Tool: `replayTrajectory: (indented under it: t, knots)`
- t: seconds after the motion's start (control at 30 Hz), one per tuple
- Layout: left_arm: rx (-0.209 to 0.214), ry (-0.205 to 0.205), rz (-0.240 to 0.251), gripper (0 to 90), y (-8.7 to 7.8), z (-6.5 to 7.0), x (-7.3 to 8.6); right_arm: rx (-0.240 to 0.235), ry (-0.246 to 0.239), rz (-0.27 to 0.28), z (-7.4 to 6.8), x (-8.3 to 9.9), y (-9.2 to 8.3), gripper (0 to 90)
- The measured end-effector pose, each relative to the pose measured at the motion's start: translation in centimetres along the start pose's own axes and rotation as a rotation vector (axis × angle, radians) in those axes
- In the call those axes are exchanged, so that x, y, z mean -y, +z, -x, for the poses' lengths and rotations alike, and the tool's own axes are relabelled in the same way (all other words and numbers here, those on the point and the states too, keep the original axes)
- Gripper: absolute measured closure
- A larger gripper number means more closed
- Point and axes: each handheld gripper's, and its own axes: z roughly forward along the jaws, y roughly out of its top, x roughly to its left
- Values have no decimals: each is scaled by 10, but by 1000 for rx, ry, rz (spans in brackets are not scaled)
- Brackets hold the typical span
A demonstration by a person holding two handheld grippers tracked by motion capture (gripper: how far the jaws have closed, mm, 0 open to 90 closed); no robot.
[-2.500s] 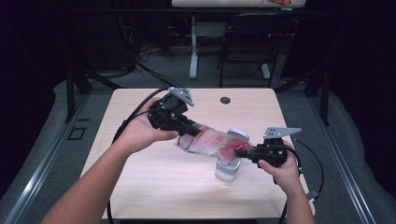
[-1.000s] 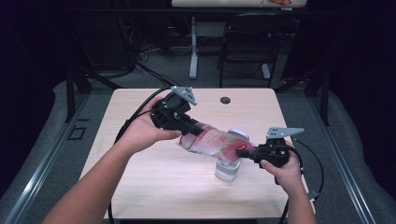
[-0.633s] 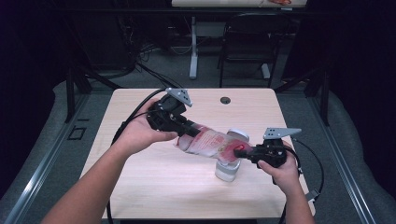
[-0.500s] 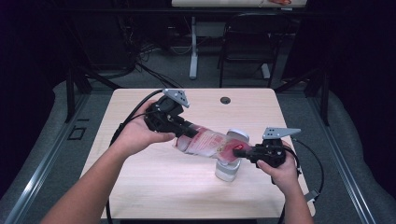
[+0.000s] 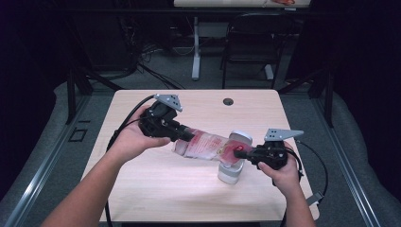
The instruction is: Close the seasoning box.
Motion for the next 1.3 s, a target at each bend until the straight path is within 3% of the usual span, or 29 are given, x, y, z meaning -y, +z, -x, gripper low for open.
replayTrajectory:
  t: [0.4, 0.93, 1.3]
  knots:
    - [0, -22, 15, 772, -1, -5, 10, -25, 20, 50, 4, 5, 4, 779]
    - [1, -49, 18, 767, -1, -11, 18, -84, 36, -25, 13, 16, 15, 771]
    - [-3, -63, 30, 760, -1, -14, 26, -101, 41, -11, 17, 20, 13, 837]
